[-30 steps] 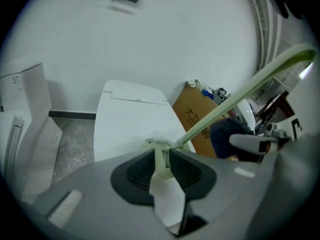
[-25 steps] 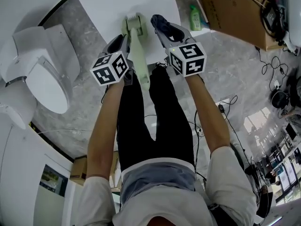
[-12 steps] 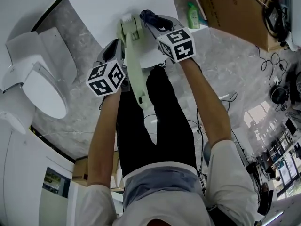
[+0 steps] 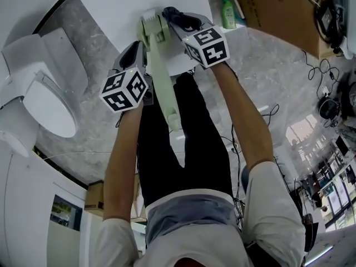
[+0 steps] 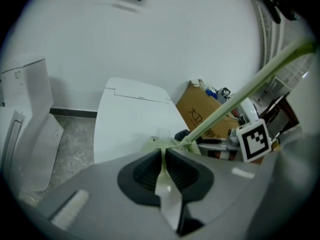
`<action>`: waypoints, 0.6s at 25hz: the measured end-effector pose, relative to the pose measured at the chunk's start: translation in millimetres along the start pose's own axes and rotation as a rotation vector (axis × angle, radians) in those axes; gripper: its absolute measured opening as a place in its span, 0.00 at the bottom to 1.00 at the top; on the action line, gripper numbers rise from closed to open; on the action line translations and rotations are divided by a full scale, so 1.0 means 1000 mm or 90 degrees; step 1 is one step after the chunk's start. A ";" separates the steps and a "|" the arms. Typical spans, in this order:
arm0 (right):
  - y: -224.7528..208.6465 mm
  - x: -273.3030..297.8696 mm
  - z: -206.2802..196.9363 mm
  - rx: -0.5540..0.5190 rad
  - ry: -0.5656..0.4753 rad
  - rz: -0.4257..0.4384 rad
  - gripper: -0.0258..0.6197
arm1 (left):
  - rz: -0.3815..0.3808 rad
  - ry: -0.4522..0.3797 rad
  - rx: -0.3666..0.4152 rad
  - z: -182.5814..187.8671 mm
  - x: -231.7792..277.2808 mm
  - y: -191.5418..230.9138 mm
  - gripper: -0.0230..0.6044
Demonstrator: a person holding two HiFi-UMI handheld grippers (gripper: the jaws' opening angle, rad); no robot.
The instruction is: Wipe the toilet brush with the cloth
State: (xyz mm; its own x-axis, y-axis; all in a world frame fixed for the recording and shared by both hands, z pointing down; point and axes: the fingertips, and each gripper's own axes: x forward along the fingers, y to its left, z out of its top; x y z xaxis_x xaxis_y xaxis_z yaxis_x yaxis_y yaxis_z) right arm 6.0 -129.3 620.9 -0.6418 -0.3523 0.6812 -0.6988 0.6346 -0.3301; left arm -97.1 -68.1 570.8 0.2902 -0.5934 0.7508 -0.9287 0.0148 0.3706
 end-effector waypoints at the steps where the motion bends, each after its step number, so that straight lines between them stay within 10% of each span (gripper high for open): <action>1: 0.000 -0.001 -0.001 0.001 -0.001 -0.002 0.20 | 0.000 -0.001 0.002 0.000 0.000 0.000 0.04; 15: 0.008 -0.010 -0.017 0.005 0.000 -0.030 0.20 | 0.005 -0.013 0.041 -0.001 -0.001 -0.002 0.04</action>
State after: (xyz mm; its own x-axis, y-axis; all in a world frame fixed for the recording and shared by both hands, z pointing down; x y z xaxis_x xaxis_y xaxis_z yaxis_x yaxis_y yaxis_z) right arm 12.4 -109.2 622.1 -0.6080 -0.3820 0.6960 -0.7308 0.6120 -0.3025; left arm -95.3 -67.0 570.0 0.2784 -0.6097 0.7421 -0.9441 -0.0318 0.3281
